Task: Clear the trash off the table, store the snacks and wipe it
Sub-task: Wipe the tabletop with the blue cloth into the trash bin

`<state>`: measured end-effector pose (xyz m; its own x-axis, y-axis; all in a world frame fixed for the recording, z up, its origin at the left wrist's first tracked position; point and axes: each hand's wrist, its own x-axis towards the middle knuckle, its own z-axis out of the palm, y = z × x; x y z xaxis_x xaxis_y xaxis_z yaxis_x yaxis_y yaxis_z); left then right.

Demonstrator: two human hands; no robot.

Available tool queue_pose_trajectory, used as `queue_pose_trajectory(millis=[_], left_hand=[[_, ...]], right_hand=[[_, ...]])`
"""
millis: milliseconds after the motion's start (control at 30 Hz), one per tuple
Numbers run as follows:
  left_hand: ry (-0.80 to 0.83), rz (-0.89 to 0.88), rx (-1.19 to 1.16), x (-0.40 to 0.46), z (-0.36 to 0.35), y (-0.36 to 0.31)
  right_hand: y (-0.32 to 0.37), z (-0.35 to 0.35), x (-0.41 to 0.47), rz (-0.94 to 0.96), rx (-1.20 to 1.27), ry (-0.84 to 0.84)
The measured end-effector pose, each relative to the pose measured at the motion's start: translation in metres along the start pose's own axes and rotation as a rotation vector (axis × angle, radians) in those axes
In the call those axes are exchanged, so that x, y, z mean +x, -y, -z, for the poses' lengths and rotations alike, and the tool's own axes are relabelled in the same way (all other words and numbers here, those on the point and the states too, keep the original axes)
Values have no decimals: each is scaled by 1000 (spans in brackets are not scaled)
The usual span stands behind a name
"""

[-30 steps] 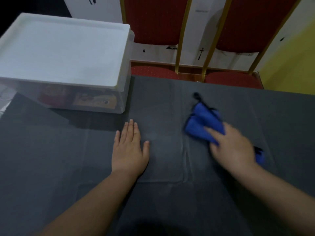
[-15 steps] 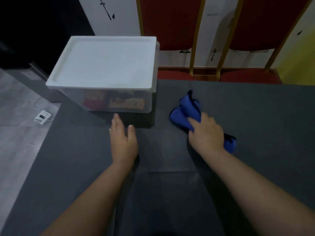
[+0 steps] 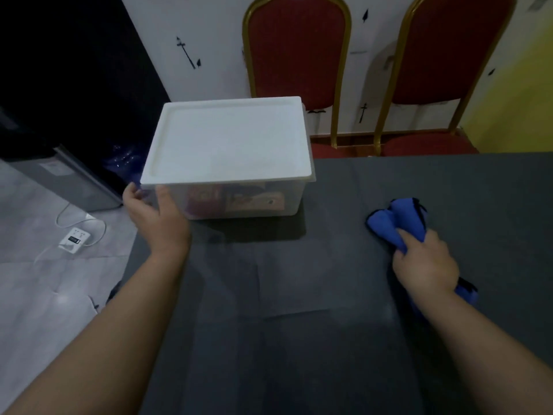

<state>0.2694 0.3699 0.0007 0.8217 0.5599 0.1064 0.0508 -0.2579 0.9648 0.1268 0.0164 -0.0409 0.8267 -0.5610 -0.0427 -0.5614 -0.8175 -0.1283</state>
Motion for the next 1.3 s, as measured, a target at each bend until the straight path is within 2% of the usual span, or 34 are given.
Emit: queue_pose_trajectory(millis=[100, 200, 333, 400, 467, 667, 933, 1133, 1300], left_hand=[[31, 159, -91, 26, -2, -10], [178, 376, -253, 43, -4, -12], [355, 556, -458, 49, 0, -16], [503, 708, -506, 45, 0, -23], [562, 804, -519, 47, 1, -28], [469, 845, -624, 46, -4, -34], [417, 836, -638, 40, -6, -41], [440, 818, -649, 15, -18, -57], [515, 803, -657, -12, -48, -79]], right_hand=[[38, -6, 2, 27, -26, 33], [67, -11, -14, 125, -59, 28], [88, -18, -47, 259, -77, 9], [89, -21, -58, 307, -66, 32], [88, -23, -65, 327, -74, 40], [88, -27, -66, 323, -71, 6], [89, -24, -66, 316, -94, 45], [77, -17, -66, 264, -52, 78], [28, -10, -57, 163, -28, 79]])
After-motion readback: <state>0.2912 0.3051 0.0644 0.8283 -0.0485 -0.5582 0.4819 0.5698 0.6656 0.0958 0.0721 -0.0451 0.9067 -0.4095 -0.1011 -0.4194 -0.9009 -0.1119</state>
